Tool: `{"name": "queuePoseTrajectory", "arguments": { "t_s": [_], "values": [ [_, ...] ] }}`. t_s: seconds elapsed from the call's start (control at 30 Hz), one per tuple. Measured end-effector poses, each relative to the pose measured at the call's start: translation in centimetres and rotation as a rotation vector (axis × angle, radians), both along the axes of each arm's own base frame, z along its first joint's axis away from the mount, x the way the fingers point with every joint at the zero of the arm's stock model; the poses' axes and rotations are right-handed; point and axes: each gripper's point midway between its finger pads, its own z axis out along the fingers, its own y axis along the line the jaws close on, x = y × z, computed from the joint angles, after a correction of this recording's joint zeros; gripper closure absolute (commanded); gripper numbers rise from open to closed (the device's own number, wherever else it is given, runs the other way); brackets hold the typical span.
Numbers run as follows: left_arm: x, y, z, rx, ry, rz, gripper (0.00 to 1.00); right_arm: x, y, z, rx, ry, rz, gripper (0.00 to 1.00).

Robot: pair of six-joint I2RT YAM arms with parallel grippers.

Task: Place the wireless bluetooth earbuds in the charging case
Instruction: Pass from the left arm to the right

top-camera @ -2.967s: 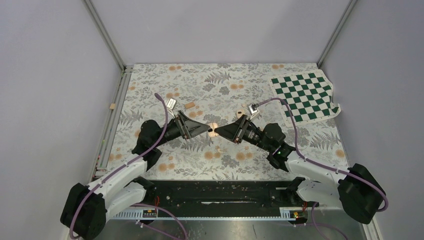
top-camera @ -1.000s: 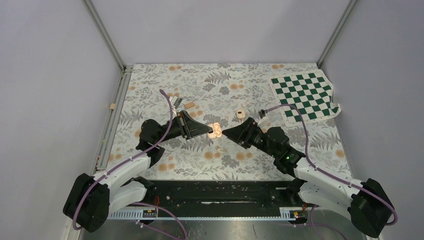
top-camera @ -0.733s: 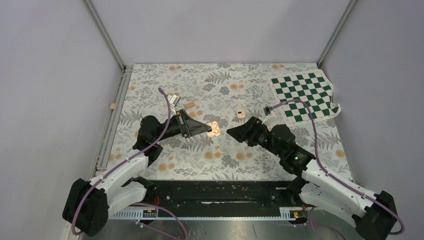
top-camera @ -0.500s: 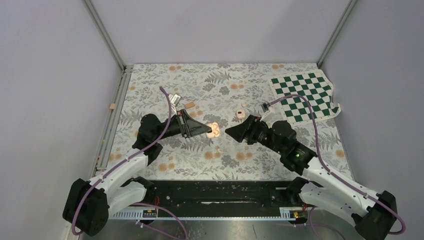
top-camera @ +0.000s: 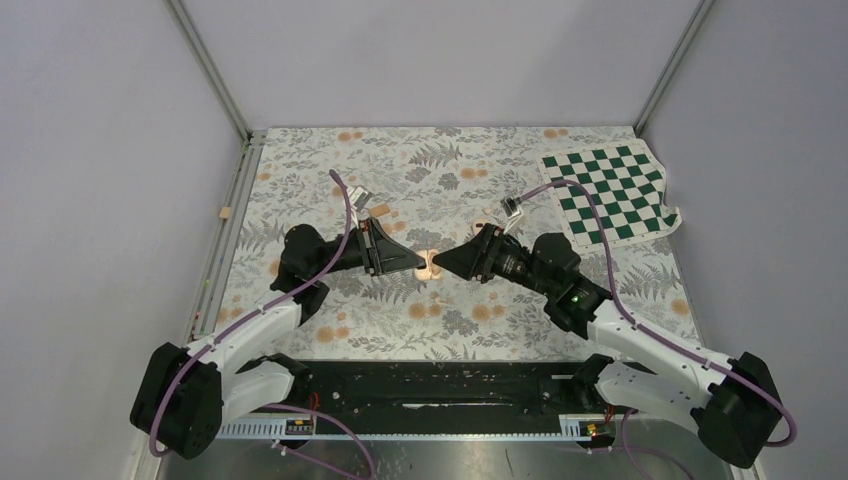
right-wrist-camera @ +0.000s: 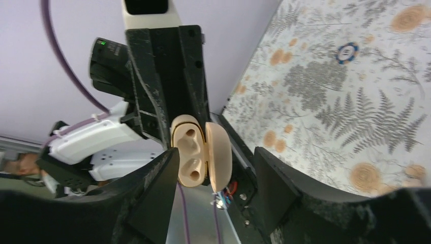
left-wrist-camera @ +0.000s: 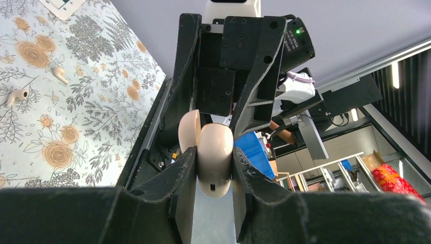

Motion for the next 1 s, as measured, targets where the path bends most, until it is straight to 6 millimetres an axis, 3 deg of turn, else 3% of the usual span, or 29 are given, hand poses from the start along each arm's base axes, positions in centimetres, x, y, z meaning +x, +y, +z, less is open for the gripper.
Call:
{"name": "queuePoseTrajectory", "arguments": {
  "t_s": [0.27, 0.57, 0.7, 0.9, 1.0],
  "values": [
    [-0.1, -0.1, 1.0, -0.045, -0.006, -0.027, 1.00, -0.2, 1.1, 1.0, 0.151, 0.047, 0.043, 0.59],
    [-0.2, -0.1, 1.7, -0.074, -0.021, -0.038, 1.00, -0.4, 1.0, 1.6, 0.196, 0.054, 0.044, 0.56],
    [-0.2, -0.1, 2.0, -0.081, -0.030, -0.039, 1.00, -0.6, 0.8, 1.8, 0.202, 0.048, 0.045, 0.59],
    [-0.2, -0.1, 2.0, -0.082, -0.032, -0.039, 1.00, -0.7, 0.7, 1.4, 0.199, 0.058, 0.044, 0.74],
    [-0.2, -0.1, 2.1, -0.085, -0.028, -0.040, 1.00, -0.7, 0.7, 1.4, 0.199, 0.060, 0.044, 0.88]
  ]
}}
